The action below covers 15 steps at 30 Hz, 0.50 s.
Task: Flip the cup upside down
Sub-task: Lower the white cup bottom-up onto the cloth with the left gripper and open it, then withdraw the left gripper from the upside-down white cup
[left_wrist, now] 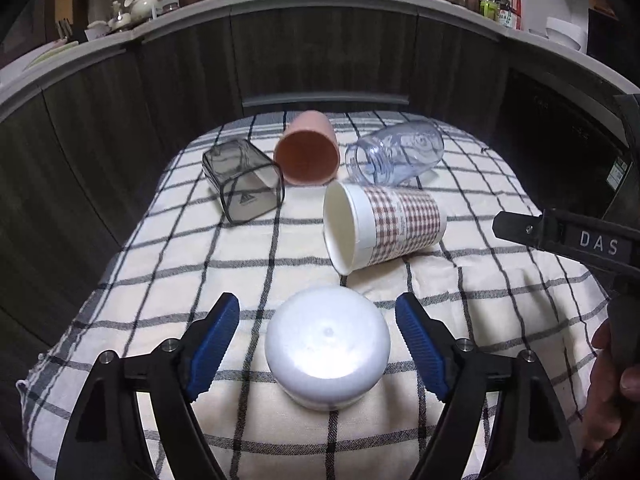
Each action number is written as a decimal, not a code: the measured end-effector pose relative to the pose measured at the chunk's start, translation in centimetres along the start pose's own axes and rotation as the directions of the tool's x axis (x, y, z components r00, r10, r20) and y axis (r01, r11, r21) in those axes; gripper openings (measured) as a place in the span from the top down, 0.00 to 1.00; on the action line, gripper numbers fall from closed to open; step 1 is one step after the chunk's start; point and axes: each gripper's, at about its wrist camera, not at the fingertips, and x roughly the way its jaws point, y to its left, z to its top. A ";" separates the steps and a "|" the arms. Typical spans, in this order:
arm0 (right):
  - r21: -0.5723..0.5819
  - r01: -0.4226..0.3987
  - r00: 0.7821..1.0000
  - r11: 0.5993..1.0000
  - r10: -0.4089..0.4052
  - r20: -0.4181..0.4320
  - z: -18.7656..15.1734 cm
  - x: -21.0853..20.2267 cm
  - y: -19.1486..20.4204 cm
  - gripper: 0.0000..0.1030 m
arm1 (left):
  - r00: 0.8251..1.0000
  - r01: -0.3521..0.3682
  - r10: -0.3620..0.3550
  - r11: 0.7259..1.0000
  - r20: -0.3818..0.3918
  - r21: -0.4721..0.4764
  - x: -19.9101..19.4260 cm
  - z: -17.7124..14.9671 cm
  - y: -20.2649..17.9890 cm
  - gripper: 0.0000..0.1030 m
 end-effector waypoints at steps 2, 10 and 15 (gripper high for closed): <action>-0.007 0.002 1.000 1.000 -0.001 0.020 -0.1 -0.6 0.2 0.20 | 1.000 -0.002 0.002 1.000 0.024 -0.002 -0.6 0.1 0.1 0.18; -0.056 0.036 0.990 0.998 -0.028 0.137 -0.1 -4.1 1.7 0.20 | 0.999 -0.014 0.016 0.999 0.045 -0.042 -2.0 0.3 1.2 0.15; -0.098 0.079 0.976 0.992 -0.057 0.209 -0.5 -7.0 3.5 0.13 | 0.999 -0.028 0.030 0.998 0.044 -0.059 -3.4 0.6 2.2 0.15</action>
